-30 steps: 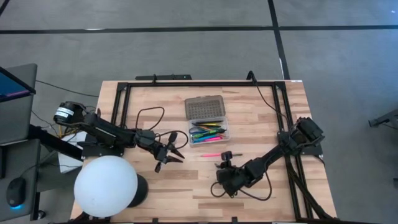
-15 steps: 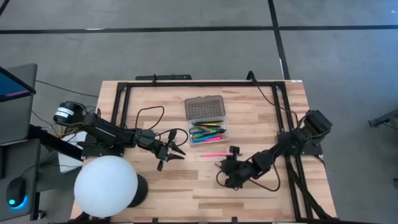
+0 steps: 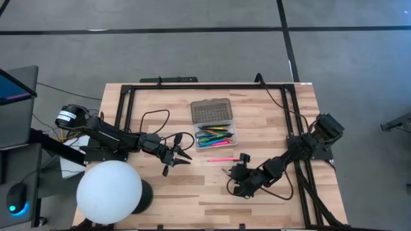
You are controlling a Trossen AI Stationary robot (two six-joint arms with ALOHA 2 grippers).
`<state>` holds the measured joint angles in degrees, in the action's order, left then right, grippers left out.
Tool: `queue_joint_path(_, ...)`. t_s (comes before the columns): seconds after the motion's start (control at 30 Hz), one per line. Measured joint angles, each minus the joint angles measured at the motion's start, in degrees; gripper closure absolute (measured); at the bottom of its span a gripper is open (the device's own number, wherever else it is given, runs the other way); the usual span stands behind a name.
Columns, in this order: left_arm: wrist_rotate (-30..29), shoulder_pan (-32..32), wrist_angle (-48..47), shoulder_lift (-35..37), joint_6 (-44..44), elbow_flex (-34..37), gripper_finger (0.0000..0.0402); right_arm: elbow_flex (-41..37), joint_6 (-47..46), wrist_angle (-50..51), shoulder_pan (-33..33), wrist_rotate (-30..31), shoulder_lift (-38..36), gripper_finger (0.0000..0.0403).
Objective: Pick & place school supplies into a supply box
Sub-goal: Put the gray crayon into the supply box
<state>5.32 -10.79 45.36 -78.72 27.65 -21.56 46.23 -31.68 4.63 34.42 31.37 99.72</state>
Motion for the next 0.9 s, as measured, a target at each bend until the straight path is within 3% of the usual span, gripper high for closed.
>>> queue_joint_path(0.9,-0.48,0.01,0.0,0.0,-0.42,0.0,0.0326,-2.47,-3.91,-4.01,-1.08,-2.4,2.93,0.0311)
